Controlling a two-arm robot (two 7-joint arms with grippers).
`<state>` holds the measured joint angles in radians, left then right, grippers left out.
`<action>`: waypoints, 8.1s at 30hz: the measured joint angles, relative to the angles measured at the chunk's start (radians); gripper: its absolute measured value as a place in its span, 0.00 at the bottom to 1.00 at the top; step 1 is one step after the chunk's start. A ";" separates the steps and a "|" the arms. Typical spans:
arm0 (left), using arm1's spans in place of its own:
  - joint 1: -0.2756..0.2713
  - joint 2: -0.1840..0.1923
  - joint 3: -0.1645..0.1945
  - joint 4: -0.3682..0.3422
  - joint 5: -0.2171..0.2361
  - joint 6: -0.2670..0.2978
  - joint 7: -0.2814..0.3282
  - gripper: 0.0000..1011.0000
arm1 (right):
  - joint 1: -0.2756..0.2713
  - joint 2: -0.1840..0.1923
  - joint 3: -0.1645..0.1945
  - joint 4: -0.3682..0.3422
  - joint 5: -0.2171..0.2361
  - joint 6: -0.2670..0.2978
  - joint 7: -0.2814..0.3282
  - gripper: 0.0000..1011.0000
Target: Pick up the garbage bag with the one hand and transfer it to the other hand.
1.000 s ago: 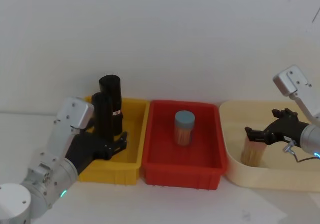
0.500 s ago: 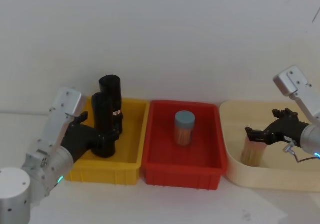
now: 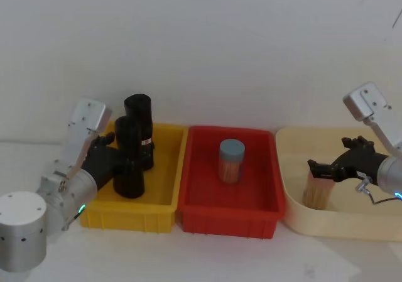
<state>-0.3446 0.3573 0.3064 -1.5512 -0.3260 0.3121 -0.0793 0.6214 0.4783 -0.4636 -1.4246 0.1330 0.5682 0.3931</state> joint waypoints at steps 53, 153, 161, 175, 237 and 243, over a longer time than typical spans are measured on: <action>-0.171 -0.057 -0.026 -0.049 -0.111 0.036 -0.178 0.38 | 0.000 0.000 0.000 0.000 0.000 0.000 0.000 0.99; -0.417 -0.152 0.229 0.283 -0.098 -0.045 -0.434 0.38 | 0.256 -0.227 -0.097 0.462 0.216 -0.238 0.379 0.89; -0.417 -0.151 0.228 0.283 -0.098 -0.045 -0.434 0.38 | 0.267 -0.239 -0.100 0.488 0.219 -0.247 0.380 0.66; -0.416 -0.152 0.229 0.282 -0.098 -0.045 -0.434 0.60 | 0.268 -0.239 -0.102 0.487 0.222 -0.246 0.371 0.56; -0.416 -0.151 0.229 0.283 -0.098 -0.045 -0.434 0.99 | 0.181 -0.048 0.043 0.318 0.047 0.015 -0.187 0.99; -0.416 -0.152 0.229 0.283 -0.098 -0.045 -0.434 0.99 | 0.182 -0.043 0.047 0.322 0.037 0.023 -0.204 0.99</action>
<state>-0.7611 0.2057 0.5350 -1.2687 -0.4239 0.2671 -0.5136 0.8036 0.4353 -0.4166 -1.1029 0.1702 0.5914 0.1890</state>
